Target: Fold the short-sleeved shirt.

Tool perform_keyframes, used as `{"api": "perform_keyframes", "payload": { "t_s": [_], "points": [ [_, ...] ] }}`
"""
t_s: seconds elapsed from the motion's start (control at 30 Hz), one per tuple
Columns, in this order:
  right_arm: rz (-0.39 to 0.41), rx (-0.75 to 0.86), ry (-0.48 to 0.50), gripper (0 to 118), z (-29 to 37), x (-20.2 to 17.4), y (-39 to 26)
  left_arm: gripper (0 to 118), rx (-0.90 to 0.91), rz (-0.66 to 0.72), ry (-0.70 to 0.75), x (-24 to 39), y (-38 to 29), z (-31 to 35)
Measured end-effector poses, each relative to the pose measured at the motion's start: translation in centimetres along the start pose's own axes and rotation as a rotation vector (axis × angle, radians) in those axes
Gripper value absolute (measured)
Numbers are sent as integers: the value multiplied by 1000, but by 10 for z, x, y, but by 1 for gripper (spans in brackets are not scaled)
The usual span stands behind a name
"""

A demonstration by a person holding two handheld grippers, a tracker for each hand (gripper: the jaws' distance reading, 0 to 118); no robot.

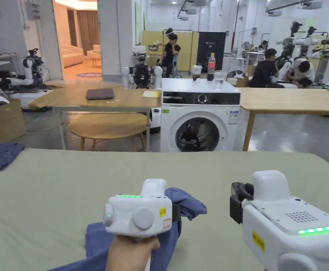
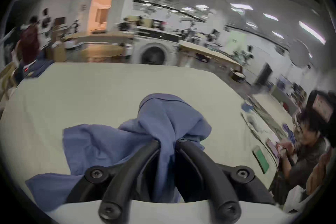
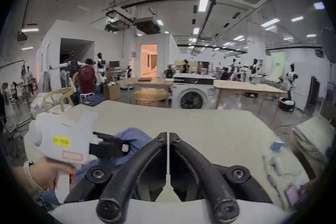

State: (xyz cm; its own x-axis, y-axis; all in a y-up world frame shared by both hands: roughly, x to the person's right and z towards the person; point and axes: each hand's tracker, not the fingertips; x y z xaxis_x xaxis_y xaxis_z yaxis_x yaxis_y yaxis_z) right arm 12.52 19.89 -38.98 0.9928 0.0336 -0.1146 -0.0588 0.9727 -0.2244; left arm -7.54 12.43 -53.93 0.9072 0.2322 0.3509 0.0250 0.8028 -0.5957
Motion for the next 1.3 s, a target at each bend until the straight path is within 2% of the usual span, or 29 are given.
{"api": "perform_keyframes", "payload": {
  "t_s": [0.07,0.13,0.2,0.27,0.37,0.43,0.47,0.5,0.53,0.57,0.63,0.77,0.83,0.9,0.97,1.03,1.07,1.1,1.13,1.17,1.23,1.3],
  "points": [
    [-8,8,-43,1,14,29,-1,1,-58,-62,-9,46,-11,-26],
    [-2,-4,-33,1,20,52,-6,1,-122,-125,-6,81,-35,-60],
    [74,-45,-53,1,28,71,-15,1,-209,-161,20,109,-69,-94],
    [111,-78,-82,1,31,84,-23,1,-273,-184,44,124,-96,-116],
    [37,-100,-92,1,36,98,-28,1,-280,-142,44,130,-121,-128],
    [1,-73,-57,1,40,104,-31,4,-253,-113,36,126,-121,-124],
    [4,-61,-44,1,43,105,-32,17,-246,-115,41,124,-118,-117],
    [9,-62,-38,1,40,105,-33,60,-226,-106,17,120,-113,-105],
    [16,-62,-31,1,40,103,-33,95,-202,-95,-13,117,-108,-91],
    [22,-56,-25,1,42,99,-34,111,-182,-94,-23,110,-96,-77],
    [29,-45,-33,1,40,92,-39,111,-27,-110,1,102,-88,-19],
    [29,-48,12,1,48,71,-51,111,196,-85,92,55,-84,109],
    [25,-42,3,1,51,58,-57,111,239,-77,190,22,-90,164],
    [-17,-9,29,1,51,50,-64,111,296,-63,318,-12,-106,210],
    [-42,5,44,1,50,40,-68,111,273,-16,416,-46,-119,234],
    [-42,-14,55,1,43,31,-71,105,241,49,463,-72,-130,247],
    [-33,-20,60,1,39,26,-72,86,232,97,436,-84,-134,251],
    [-24,-20,59,1,38,21,-72,19,208,145,417,-92,-135,250],
    [-19,-21,59,1,37,19,-72,0,167,173,452,-102,-135,246],
    [-17,-23,58,1,37,17,-68,0,177,160,512,-114,-135,246],
    [-17,-27,50,1,38,18,-64,0,181,185,503,-141,-131,241],
    [-25,-24,56,1,39,24,-66,0,76,262,551,-181,-124,223]
  ]
}}
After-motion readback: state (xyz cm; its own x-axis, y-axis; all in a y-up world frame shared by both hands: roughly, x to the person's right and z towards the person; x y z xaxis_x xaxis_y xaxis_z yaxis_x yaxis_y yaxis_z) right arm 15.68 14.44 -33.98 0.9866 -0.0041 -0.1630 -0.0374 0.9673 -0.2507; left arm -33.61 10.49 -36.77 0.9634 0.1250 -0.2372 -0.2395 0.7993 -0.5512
